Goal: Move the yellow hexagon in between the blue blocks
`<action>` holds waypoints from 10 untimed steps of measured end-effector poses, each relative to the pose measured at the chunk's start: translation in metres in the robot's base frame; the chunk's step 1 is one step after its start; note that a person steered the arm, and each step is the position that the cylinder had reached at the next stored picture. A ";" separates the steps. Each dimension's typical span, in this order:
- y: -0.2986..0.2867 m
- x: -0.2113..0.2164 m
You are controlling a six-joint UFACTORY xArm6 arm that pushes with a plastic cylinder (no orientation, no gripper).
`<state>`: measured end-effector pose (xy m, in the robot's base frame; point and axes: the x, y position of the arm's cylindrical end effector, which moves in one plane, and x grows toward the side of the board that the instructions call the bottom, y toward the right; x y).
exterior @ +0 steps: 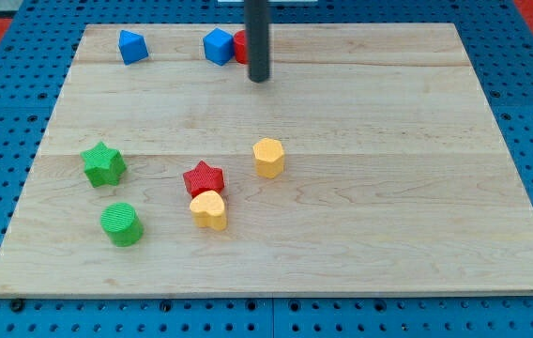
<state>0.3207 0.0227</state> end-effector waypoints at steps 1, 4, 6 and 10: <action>0.084 0.036; -0.033 0.134; -0.018 0.074; -0.181 0.050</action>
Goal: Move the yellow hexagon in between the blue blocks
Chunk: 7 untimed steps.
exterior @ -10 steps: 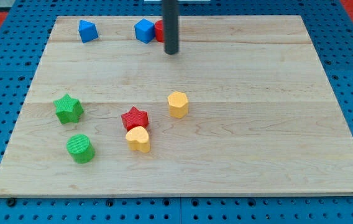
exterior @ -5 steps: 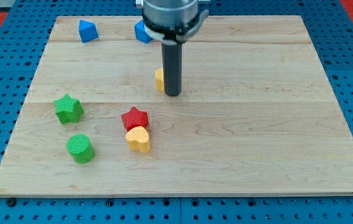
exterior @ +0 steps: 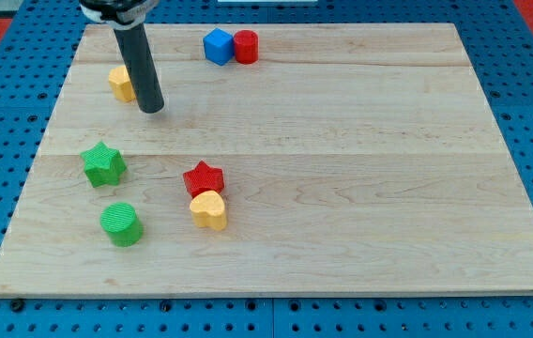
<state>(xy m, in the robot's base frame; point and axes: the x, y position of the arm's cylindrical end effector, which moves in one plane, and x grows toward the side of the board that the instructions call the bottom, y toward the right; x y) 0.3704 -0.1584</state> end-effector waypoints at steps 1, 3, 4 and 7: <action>-0.063 -0.002; -0.043 -0.065; -0.044 -0.049; -0.006 -0.084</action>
<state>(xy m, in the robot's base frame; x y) 0.2860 -0.1648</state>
